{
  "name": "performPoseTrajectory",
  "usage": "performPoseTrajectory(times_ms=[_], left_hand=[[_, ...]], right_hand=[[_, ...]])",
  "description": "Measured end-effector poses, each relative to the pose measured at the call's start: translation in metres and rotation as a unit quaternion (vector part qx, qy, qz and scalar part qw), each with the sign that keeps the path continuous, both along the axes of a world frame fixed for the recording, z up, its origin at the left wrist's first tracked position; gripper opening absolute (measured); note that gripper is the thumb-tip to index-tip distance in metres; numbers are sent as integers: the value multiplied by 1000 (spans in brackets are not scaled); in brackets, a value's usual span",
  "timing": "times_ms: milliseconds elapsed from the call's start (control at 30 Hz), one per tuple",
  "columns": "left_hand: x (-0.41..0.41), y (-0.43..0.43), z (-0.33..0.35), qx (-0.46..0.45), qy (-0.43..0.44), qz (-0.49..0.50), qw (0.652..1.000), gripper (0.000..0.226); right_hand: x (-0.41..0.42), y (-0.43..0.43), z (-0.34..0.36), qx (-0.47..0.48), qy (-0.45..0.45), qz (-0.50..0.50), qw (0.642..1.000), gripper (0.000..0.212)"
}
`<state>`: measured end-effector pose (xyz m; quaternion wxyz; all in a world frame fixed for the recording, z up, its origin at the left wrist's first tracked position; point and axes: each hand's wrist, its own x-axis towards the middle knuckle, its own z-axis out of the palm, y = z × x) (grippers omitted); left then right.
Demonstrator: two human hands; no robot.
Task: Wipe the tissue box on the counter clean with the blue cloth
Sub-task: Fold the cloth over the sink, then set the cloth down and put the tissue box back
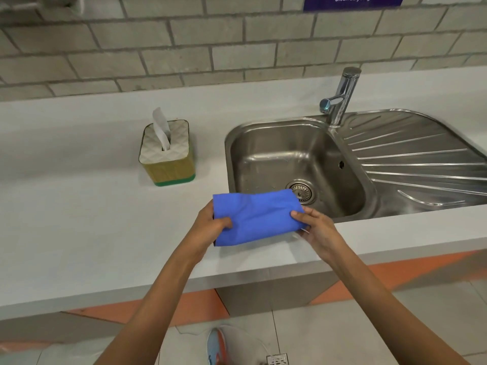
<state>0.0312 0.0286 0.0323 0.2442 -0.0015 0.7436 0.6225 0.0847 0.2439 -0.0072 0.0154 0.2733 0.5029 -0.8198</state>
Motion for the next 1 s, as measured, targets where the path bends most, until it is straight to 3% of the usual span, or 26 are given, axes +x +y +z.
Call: performPoseTrajectory(times_ms=[100,200,267,433,500,567,700,767,867,1000], left_hand=[[5,4,-22,-59,5,0,998,41],[9,8,-37,-155,44,2,987,45],[12,8,-45,-205,62,5,977,56],[8,1,-51,-307,81,-8,948,83],[0,-7,-47,-329,83,16,941,81],[-14,-18,-41,-282,74,72,954,72],[-52,-42,-25,-42,-25,226,973,52],[-73,-53,-20,70,-83,278,954,45],[-102,-62,-8,197,-140,316,917,15],[-126,-62,4,274,-178,332,885,22]], right_hand=[[11,4,-6,118,-10,7,993,15],[19,8,-20,285,-60,29,956,19],[21,8,-22,339,-84,45,936,18],[9,3,-7,468,-132,110,867,41],[-5,-2,-1,480,-105,87,867,41],[-26,-11,3,466,-71,74,879,35],[-88,-38,14,409,30,86,908,17],[-127,-52,20,380,50,108,918,24],[-194,-72,27,366,65,128,920,29],[-261,-97,42,339,51,154,927,38]])
